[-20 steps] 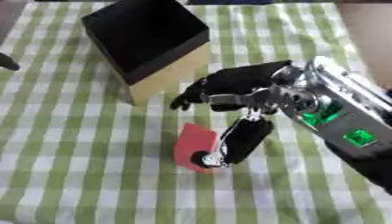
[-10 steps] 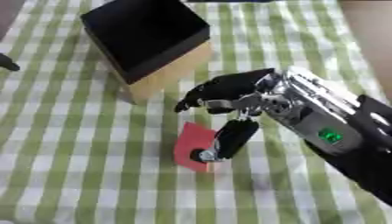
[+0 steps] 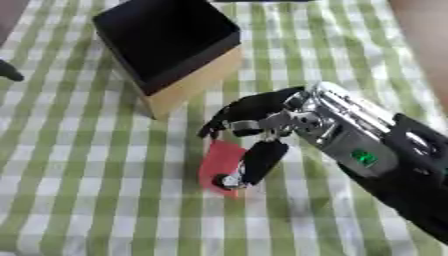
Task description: Pick up objects on the table and place them in the box.
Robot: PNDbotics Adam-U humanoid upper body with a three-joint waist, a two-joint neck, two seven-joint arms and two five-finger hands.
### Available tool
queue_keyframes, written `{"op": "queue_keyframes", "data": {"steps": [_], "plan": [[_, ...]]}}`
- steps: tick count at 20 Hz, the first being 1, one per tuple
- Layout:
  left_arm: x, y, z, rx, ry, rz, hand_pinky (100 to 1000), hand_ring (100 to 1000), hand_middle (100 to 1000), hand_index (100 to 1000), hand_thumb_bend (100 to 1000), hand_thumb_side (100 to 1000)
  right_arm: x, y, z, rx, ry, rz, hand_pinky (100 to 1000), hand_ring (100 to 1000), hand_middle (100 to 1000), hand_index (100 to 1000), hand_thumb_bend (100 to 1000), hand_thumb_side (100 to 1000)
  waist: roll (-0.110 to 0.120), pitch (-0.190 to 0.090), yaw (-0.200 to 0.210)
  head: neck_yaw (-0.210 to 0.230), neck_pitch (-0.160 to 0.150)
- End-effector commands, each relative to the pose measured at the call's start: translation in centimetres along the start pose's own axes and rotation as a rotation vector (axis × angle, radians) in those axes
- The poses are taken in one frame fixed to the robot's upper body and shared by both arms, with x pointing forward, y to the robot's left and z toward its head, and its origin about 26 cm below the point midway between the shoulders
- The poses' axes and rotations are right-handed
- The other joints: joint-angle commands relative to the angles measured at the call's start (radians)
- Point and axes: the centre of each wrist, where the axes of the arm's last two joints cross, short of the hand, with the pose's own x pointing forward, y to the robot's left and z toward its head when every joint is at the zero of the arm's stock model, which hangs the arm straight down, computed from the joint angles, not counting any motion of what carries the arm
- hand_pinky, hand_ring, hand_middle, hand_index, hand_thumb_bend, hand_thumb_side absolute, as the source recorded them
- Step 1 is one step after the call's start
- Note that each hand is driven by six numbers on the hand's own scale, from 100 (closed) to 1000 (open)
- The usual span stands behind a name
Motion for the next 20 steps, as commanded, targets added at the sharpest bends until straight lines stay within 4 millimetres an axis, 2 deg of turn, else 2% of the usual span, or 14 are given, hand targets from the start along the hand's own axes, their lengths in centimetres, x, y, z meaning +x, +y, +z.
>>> {"op": "queue_keyframes", "data": {"steps": [1, 12, 16, 17, 20], "plan": [[0.6, -0.1, -0.5, -0.012, -0.027, 0.001, 484, 506, 622, 675, 100, 738, -0.1, -0.5, 0.3, -0.009, 0.005, -0.002, 840, 829, 708, 920, 301, 630, 0.002, -0.016, 0.000, -0.002, -0.007], [0.6, -0.2, -0.5, -0.023, -0.024, 0.006, 485, 507, 624, 675, 100, 743, -0.4, 0.3, -0.7, 0.035, 0.012, -0.034, 760, 789, 642, 851, 271, 589, 0.004, -0.015, -0.001, -0.005, -0.009], [0.6, -0.2, -0.5, -0.026, -0.024, 0.008, 485, 508, 624, 675, 100, 744, -0.2, 0.3, -0.7, 0.020, 0.000, -0.040, 686, 752, 585, 760, 262, 566, 0.005, -0.015, -0.003, -0.006, -0.008], [0.6, -0.2, -0.5, -0.026, -0.023, 0.008, 485, 508, 625, 675, 100, 745, -0.2, 0.3, -0.7, 0.015, -0.003, -0.045, 662, 745, 558, 712, 229, 539, 0.005, -0.015, -0.003, -0.006, -0.008], [0.5, -0.2, -0.4, -0.028, -0.022, 0.009, 484, 508, 624, 675, 100, 745, -0.4, 0.1, -0.5, -0.024, -0.008, -0.071, 621, 719, 505, 660, 156, 485, 0.006, -0.015, -0.003, -0.006, -0.007]]}}
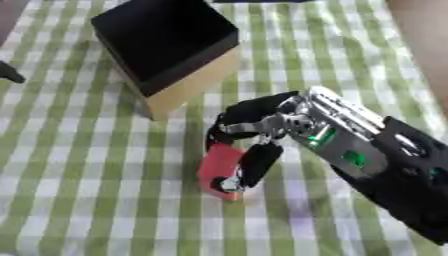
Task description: Pick up objects on the table and place them in the box.
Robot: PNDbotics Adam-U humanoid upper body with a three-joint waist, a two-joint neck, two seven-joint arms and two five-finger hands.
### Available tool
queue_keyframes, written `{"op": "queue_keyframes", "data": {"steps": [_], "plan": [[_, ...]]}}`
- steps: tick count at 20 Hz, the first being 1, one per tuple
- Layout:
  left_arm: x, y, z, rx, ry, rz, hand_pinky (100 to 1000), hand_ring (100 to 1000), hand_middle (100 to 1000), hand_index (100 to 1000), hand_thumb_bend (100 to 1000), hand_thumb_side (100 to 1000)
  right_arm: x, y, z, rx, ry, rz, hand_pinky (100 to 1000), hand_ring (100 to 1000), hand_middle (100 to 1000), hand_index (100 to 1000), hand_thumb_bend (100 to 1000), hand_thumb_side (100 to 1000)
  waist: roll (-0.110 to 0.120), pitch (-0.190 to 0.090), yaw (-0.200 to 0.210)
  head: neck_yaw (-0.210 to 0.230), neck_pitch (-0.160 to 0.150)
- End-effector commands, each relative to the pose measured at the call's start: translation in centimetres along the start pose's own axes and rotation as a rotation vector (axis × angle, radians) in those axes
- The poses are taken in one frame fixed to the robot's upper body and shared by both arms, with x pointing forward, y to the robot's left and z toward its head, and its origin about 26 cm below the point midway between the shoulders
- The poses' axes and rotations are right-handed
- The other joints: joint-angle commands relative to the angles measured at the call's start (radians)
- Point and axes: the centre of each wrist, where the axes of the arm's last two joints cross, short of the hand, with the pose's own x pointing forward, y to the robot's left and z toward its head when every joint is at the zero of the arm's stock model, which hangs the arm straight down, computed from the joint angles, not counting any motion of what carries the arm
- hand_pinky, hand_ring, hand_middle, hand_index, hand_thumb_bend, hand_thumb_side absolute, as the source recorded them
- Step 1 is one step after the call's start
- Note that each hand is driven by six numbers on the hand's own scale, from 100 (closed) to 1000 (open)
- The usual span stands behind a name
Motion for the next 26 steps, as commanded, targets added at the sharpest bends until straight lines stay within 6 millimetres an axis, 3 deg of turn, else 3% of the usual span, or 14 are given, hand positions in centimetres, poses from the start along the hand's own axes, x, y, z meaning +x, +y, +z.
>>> {"op": "queue_keyframes", "data": {"steps": [1, 2, 6, 9, 11, 21, 26], "plan": [[0.6, 0.0, -0.5, -0.016, -0.026, 0.001, 484, 508, 625, 675, 100, 745, -0.4, -0.3, 0.5, -0.044, 0.003, -0.023, 622, 721, 503, 653, 118, 463, 0.003, -0.015, -0.001, -0.001, -0.005], [0.6, 0.0, -0.5, -0.017, -0.026, 0.001, 484, 508, 625, 675, 100, 746, -0.4, -0.5, 0.7, -0.060, 0.001, -0.030, 622, 721, 502, 652, 113, 459, 0.003, -0.015, -0.002, -0.001, -0.005], [0.6, 0.0, -0.5, -0.020, -0.024, -0.001, 484, 508, 625, 674, 100, 746, -0.2, -1.4, 1.6, -0.119, -0.005, -0.060, 611, 716, 491, 637, 100, 304, 0.003, -0.016, -0.004, 0.001, -0.006], [0.6, 0.0, -0.5, -0.022, -0.023, -0.002, 485, 509, 626, 674, 100, 748, 0.2, -2.2, 2.6, -0.160, -0.008, -0.094, 602, 709, 483, 624, 100, 132, 0.001, -0.017, -0.006, 0.002, -0.006], [0.6, 0.0, -0.4, -0.025, -0.021, -0.003, 485, 509, 626, 674, 100, 749, 0.5, -2.7, 3.2, -0.182, -0.010, -0.113, 598, 704, 478, 620, 100, 100, 0.001, -0.017, -0.007, 0.003, -0.007], [0.6, 0.1, -0.5, -0.031, -0.024, -0.006, 486, 510, 627, 674, 100, 749, 2.9, -7.4, 6.6, -0.298, -0.021, -0.057, 615, 718, 489, 623, 100, 100, 0.001, -0.020, -0.010, 0.004, -0.017], [0.7, 0.1, -0.6, -0.033, -0.027, -0.007, 486, 510, 627, 674, 100, 750, 3.0, -9.1, 6.7, -0.329, -0.001, -0.032, 618, 718, 495, 623, 100, 100, -0.001, -0.020, -0.007, -0.001, -0.027]]}}
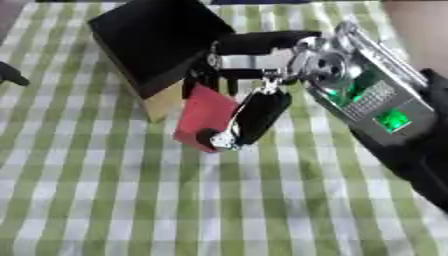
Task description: Pick up objects on the table and place them in the box.
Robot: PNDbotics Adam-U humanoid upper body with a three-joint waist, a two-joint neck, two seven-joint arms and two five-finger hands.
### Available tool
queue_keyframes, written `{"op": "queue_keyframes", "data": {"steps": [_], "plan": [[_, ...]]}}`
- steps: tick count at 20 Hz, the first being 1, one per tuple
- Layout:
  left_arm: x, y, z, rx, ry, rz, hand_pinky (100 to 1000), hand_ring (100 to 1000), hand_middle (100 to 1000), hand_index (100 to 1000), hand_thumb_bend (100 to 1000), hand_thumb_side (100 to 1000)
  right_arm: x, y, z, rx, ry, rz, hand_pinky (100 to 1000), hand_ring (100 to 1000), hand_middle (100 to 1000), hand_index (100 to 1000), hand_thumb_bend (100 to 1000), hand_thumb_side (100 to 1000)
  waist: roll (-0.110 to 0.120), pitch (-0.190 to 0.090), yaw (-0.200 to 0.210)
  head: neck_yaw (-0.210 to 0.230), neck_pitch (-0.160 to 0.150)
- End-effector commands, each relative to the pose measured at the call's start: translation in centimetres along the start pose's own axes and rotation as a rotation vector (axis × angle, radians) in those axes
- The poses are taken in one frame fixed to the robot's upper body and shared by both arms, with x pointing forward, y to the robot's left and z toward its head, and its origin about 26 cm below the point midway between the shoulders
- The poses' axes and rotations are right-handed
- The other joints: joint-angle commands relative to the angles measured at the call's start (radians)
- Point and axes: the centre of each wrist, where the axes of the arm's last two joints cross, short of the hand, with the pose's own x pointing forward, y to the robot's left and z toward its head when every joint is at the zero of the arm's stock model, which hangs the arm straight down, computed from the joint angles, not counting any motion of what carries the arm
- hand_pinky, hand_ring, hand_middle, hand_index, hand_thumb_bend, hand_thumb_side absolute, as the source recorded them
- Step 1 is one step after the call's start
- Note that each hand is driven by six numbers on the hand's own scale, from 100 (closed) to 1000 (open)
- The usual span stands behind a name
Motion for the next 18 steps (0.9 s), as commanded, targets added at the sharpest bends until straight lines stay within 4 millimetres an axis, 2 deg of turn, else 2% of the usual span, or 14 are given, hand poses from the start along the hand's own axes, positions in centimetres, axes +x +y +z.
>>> {"op": "queue_keyframes", "data": {"steps": [1, 10, 14, 18], "plan": [[0.7, 0.0, -0.6, -0.024, -0.031, -0.005, 486, 510, 627, 674, 100, 751, -0.2, -1.7, 0.5, -0.055, 0.027, 0.015, 619, 718, 497, 625, 100, 100, -0.003, -0.020, 0.011, -0.014, -0.019], [0.9, -0.1, -1.3, -0.053, -0.053, -0.004, 485, 511, 629, 674, 100, 754, -0.1, -8.2, -1.4, -0.268, 0.157, 0.063, 625, 722, 498, 628, 100, 100, -0.026, 0.015, 0.045, -0.052, -0.082], [1.0, -0.2, -1.5, -0.064, -0.058, -0.004, 485, 511, 630, 674, 100, 756, -0.8, -9.9, -2.3, -0.346, 0.204, 0.044, 626, 722, 496, 629, 100, 100, -0.034, 0.028, 0.064, -0.071, -0.098], [1.0, -0.4, -1.7, -0.081, -0.064, 0.004, 484, 511, 630, 673, 100, 759, -1.7, -10.6, -3.6, -0.410, 0.243, 0.017, 631, 724, 494, 631, 100, 100, -0.041, 0.042, 0.084, -0.095, -0.106]]}}
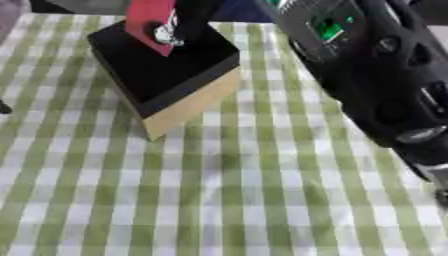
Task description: Pick up objects on the table and place them in the box.
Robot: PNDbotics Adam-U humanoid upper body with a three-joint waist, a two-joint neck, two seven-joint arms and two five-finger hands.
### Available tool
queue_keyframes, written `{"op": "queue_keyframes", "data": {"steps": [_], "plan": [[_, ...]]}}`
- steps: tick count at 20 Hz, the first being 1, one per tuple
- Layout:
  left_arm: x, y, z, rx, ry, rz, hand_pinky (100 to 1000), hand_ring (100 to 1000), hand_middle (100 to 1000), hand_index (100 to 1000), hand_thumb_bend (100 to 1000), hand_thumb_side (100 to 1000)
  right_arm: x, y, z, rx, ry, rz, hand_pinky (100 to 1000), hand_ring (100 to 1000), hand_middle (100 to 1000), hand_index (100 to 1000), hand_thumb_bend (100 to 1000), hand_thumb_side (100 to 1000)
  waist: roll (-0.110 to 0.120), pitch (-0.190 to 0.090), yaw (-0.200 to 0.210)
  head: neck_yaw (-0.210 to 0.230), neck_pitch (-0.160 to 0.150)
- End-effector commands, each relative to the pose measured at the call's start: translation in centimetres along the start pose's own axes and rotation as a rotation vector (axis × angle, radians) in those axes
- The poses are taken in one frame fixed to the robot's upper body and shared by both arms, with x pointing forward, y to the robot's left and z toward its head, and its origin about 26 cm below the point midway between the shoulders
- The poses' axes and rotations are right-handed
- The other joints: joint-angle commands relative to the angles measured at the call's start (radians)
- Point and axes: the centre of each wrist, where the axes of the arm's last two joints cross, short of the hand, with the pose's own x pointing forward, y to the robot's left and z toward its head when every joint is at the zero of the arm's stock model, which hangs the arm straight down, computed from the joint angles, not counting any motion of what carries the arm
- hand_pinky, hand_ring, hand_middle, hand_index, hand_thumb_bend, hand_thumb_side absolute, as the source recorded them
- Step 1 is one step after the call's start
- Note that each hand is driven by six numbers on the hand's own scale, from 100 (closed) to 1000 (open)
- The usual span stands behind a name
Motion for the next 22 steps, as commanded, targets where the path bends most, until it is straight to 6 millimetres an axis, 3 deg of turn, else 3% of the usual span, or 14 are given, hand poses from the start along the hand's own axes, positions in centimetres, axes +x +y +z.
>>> {"op": "queue_keyframes", "data": {"steps": [1, 6, 13, 20, 21, 22], "plan": [[0.7, 0.1, -0.6, -0.035, -0.029, -0.010, 484, 511, 630, 673, 100, 760, -0.4, -1.1, -0.9, -0.078, 0.037, -0.005, 631, 724, 494, 632, 100, 100, 0.002, -0.014, 0.012, -0.020, -0.017], [0.7, -0.1, -0.7, -0.045, -0.031, -0.003, 484, 510, 631, 673, 100, 764, -1.3, 0.2, -3.1, -0.085, 0.073, -0.005, 635, 729, 501, 637, 100, 100, -0.004, -0.001, 0.031, -0.037, -0.021], [0.7, -0.2, -0.8, -0.044, -0.029, 0.003, 484, 511, 632, 673, 100, 767, -3.8, 3.8, -5.6, 0.016, 0.131, 0.042, 646, 737, 527, 632, 100, 100, -0.004, 0.008, 0.038, -0.039, -0.016], [0.6, -0.3, -0.7, -0.047, -0.026, 0.011, 484, 510, 633, 673, 100, 770, -5.3, 7.2, -7.7, 0.086, 0.143, 0.100, 701, 810, 596, 704, 100, 100, 0.000, 0.008, 0.040, -0.041, -0.013], [0.6, -0.4, -0.7, -0.048, -0.025, 0.011, 484, 510, 633, 673, 100, 770, -5.4, 7.4, -7.8, 0.087, 0.136, 0.111, 727, 843, 636, 735, 100, 126, 0.000, 0.008, 0.040, -0.042, -0.012], [0.6, -0.4, -0.7, -0.048, -0.024, 0.012, 485, 511, 633, 673, 100, 770, -5.4, 7.6, -7.9, 0.088, 0.129, 0.122, 766, 881, 691, 789, 100, 210, 0.000, 0.007, 0.040, -0.042, -0.012]]}}
